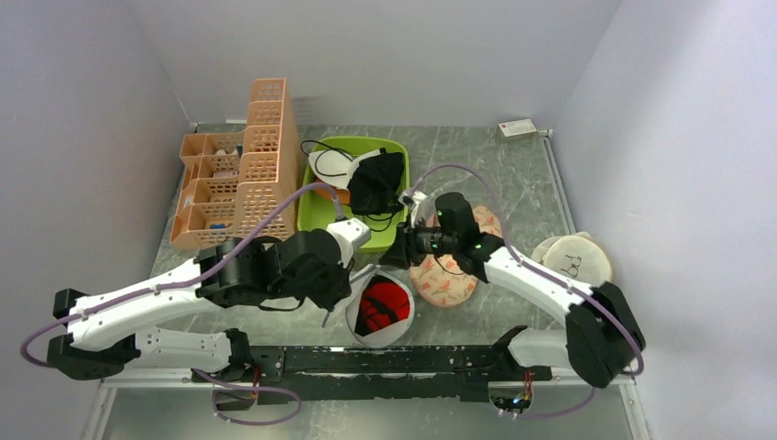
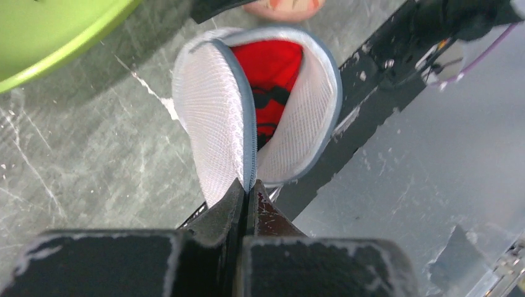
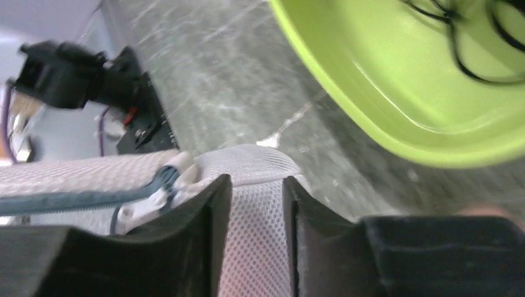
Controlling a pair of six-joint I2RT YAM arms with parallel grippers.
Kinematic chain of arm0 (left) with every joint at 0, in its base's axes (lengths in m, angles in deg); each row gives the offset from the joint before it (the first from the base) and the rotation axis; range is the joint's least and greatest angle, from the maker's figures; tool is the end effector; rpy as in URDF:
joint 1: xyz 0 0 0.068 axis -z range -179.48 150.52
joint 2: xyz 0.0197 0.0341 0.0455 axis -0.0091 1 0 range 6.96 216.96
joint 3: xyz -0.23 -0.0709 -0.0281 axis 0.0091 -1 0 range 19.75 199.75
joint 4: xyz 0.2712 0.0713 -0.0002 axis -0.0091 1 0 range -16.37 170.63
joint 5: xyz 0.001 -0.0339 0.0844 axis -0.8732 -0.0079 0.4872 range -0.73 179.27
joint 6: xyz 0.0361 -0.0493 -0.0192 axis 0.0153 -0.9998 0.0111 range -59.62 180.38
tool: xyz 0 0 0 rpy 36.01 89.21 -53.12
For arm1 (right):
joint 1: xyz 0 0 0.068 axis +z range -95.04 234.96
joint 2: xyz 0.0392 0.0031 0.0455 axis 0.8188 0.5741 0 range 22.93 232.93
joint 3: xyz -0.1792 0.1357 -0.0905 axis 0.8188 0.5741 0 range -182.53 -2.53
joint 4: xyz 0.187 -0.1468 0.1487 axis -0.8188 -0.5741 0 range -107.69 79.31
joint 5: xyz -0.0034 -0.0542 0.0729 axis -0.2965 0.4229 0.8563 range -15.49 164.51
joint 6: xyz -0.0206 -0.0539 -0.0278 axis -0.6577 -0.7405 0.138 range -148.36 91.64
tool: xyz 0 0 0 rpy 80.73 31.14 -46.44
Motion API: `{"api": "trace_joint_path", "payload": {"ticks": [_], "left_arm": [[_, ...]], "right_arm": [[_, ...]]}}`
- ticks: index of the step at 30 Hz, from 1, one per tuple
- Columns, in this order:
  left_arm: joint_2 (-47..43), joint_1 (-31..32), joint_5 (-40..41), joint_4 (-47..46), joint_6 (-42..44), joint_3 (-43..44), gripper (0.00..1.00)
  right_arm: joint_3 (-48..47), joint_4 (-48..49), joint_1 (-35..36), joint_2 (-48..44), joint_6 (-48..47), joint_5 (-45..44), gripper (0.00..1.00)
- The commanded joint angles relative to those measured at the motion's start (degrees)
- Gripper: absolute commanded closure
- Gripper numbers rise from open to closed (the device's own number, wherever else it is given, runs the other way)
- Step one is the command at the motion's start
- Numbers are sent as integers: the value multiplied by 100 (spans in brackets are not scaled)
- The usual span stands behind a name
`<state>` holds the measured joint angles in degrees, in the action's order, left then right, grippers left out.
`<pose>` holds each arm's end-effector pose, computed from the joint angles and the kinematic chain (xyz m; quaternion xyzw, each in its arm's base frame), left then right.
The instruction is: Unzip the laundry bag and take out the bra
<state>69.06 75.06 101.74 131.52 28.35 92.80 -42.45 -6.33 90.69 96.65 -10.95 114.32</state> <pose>0.0754 -0.2322 0.3386 0.2981 0.8762 -0.2321 0.2991 0.2300 0.2046 0.1839 -0.2987 0.7743 0.4750 0.2926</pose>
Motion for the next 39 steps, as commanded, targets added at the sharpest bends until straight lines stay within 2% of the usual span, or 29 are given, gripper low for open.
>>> {"api": "trace_joint_path", "payload": {"ticks": [1,3,4,6,7,10,14,18,22,25,26,30,33,37,39], "left_arm": [[-164,-582,-531,-611,-159,173,93],[-137,-1136,-926,-785,-99,64,93],[-92,-1332,-1169,-844,-44,19,93],[4,-1652,-1385,-881,47,-50,93],[34,-1766,-1434,-865,100,-66,93],[-27,-2089,-1663,-953,174,-149,93],[-151,-2409,-1780,-946,188,-201,93],[-254,-2580,-1853,-856,122,-203,93],[-378,-2649,-1159,-360,96,-263,93],[-494,-2761,-898,-136,145,-422,93],[-482,-2783,-662,21,126,-431,93],[-449,-2835,249,468,-39,-491,93],[-359,-2859,926,662,-285,-676,88],[-151,-2893,1835,719,-494,-960,67],[7,-2897,2185,977,-747,-777,52]], "right_arm": [[-102,-1661,-81,-868,370,-1770,57],[-153,-2135,16,-1183,486,-2029,47],[-171,-2308,166,-1343,559,-2156,44],[-206,-2590,454,-1654,711,-2424,29],[-221,-2729,576,-1803,783,-2589,27],[-216,-3008,851,-2176,957,-2785,24],[60,-2678,1360,-2254,1340,-2699,23],[233,-2583,2036,-1909,1617,-3462,22],[192,-3053,2104,-1510,1723,-4698,37],[284,-3008,2095,-1466,1699,-5131,66],[296,-2987,2089,-1465,1673,-5170,71],[401,-2697,1963,-1439,1425,-5152,82],[406,-2211,1888,-1300,821,-4511,86],[268,-1895,1882,-1044,328,-4003,86],[149,-1941,1878,-926,232,-3969,86]]}}
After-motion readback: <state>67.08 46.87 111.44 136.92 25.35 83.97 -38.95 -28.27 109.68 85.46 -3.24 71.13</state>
